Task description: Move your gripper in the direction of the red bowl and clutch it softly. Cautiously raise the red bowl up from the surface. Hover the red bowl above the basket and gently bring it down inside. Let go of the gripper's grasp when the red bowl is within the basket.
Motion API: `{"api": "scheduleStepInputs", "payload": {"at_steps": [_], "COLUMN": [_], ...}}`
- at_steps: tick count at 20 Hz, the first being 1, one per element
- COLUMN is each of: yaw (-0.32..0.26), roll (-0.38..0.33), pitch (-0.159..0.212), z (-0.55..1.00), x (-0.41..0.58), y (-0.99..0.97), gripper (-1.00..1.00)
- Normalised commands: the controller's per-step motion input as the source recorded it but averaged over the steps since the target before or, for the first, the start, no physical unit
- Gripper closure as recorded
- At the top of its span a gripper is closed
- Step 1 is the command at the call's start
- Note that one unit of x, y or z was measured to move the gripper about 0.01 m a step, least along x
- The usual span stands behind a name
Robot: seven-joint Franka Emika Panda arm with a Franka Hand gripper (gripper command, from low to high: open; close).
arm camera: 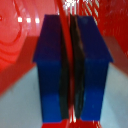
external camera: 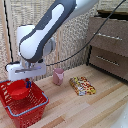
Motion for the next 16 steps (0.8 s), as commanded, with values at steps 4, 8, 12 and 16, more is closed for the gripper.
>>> {"api": "scheduleStepInputs", "payload": {"at_steps": [4,8,12,16], "yaw": [-0.006,0.0,0.0,0.009], "roll": [0.0,0.0,0.008,0.042], "pitch": [0.078,0.074,0.028,0.033], "z": [0.45,0.72,0.71,0.33], "x": [0.242,0.22,0.224,0.186], "y": [-0.08,-0.16,-0.29,-0.42], "gripper": [-1.0,-1.0,-1.0,-1.0]}}
